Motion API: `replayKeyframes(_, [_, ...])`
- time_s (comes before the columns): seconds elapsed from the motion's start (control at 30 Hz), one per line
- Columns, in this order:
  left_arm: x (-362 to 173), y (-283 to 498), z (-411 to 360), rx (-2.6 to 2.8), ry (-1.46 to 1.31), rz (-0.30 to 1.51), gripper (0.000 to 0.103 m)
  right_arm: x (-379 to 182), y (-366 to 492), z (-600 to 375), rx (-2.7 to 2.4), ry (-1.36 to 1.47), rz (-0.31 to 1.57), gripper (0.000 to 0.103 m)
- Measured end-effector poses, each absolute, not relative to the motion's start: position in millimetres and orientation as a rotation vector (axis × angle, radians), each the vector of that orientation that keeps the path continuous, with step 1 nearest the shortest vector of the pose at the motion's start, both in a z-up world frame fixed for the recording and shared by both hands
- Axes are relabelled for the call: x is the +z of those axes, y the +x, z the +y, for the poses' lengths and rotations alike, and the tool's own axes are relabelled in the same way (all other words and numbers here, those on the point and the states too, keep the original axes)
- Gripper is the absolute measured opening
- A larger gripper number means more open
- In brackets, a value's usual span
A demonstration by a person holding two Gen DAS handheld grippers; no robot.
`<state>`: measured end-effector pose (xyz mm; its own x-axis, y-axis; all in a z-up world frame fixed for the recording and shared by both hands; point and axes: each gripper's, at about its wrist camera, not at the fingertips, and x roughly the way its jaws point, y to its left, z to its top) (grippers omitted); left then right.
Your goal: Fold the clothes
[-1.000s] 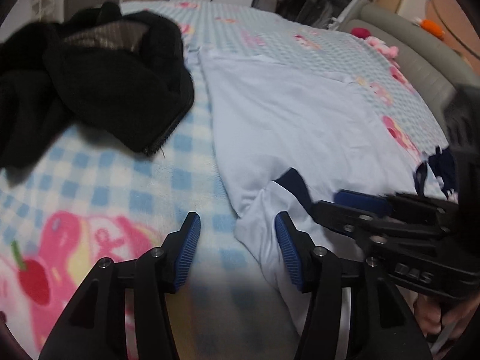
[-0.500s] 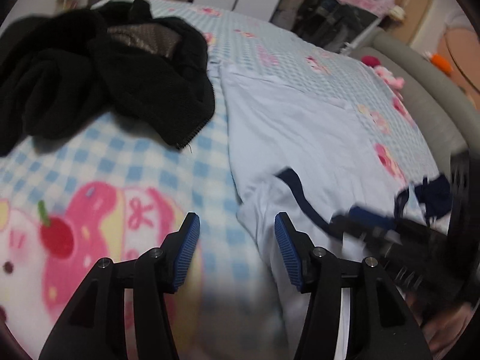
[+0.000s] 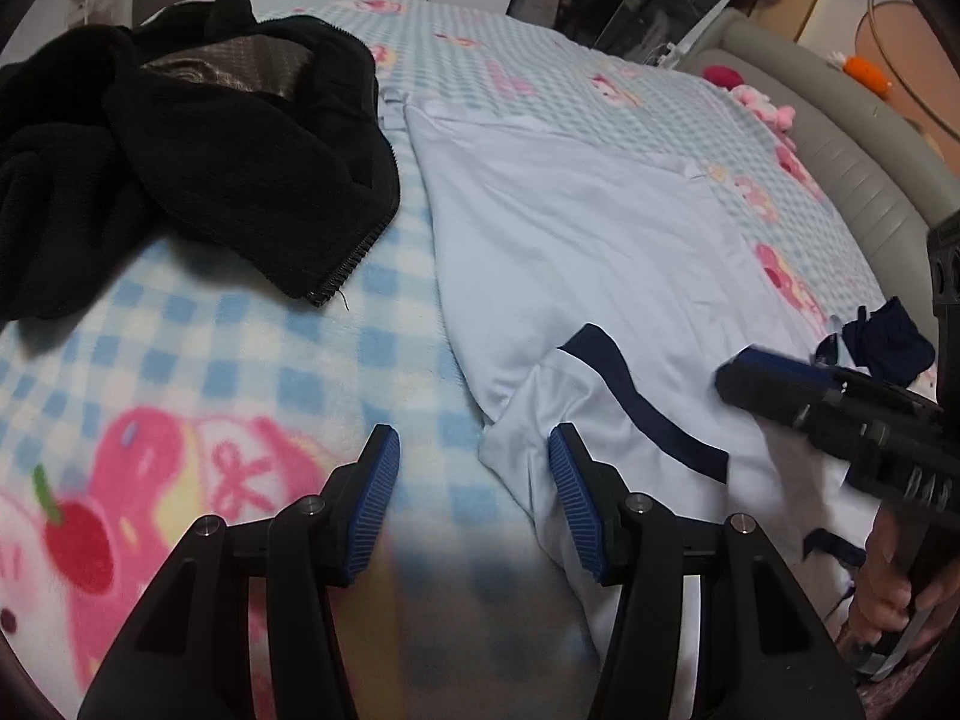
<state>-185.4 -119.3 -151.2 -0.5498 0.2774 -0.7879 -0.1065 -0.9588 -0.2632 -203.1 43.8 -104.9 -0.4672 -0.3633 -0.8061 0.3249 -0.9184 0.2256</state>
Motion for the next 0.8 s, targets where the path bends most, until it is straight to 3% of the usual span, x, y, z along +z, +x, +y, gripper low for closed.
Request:
replayKeyframes(0.17, [-148, -190, -129, 2.599, -1.373, -0.322, 0.056, -135, -198, 31, -2.417, 1.45, 0.088, 0.047])
replayKeyframes(0.37, [-120, -148, -132, 2.564, -1.275, -0.35, 0.055, -103, -160, 47, -2.427, 1.354, 0.094, 0.048])
replayKeyframes(0.6, [-112, -80, -125, 2.57, -1.206, -0.475, 0.055, -68, -94, 85, -2.501, 1.229, 0.272, 0.049])
replayKeyframes(0.7, [-123, -78, -116, 2.574, -1.28, -0.41, 0.055, -77, -84, 121, -2.548, 1.29, 0.19, 0.051])
replayKeyframes(0.8, [-141, -75, -104, 2.59, -1.389, -0.286, 0.055, -90, -80, 166, -2.599, 1.376, -0.015, 0.051])
